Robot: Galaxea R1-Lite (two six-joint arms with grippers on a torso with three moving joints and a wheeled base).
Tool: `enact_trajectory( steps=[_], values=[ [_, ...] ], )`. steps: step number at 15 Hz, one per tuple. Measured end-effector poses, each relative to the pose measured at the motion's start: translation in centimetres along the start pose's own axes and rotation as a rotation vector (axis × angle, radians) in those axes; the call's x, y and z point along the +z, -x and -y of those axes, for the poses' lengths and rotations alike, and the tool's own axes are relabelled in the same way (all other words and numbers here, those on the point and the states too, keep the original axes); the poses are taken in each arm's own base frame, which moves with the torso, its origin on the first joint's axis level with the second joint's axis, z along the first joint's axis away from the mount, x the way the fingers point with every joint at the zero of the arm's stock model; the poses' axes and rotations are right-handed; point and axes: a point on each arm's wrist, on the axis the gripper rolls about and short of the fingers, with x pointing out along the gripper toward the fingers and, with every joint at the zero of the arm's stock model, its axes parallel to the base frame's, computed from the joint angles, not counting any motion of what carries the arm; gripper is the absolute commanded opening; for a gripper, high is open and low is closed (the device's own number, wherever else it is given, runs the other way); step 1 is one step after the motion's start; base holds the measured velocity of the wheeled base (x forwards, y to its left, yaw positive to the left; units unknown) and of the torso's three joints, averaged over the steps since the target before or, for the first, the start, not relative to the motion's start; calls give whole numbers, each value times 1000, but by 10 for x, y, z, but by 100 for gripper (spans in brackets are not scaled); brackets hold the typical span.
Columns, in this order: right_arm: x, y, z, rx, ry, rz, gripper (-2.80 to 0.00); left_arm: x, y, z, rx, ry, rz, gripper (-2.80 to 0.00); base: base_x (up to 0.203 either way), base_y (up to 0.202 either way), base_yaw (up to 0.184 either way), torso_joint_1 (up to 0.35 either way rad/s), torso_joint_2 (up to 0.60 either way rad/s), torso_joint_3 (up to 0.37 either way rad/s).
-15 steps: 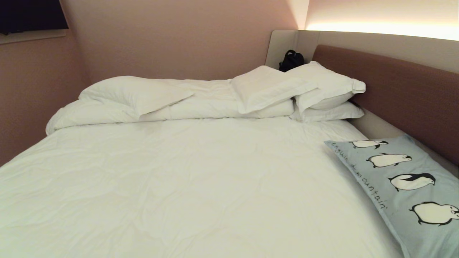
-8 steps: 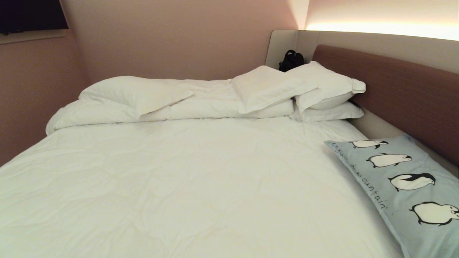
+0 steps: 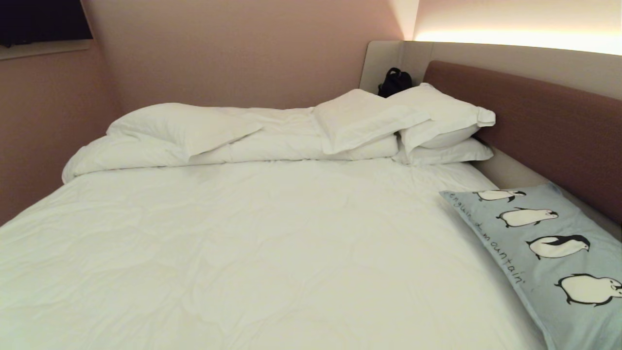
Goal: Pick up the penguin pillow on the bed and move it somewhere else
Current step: Pick up the pillow
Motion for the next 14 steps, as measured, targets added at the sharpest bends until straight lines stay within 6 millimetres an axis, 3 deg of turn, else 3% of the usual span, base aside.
enact_trajectory(
  steps=[14],
  values=[
    [0, 0, 0, -1, 0, 0, -280, 0, 0, 0, 0, 0, 0, -280, 0, 0, 0, 0, 0, 0]
  ],
)
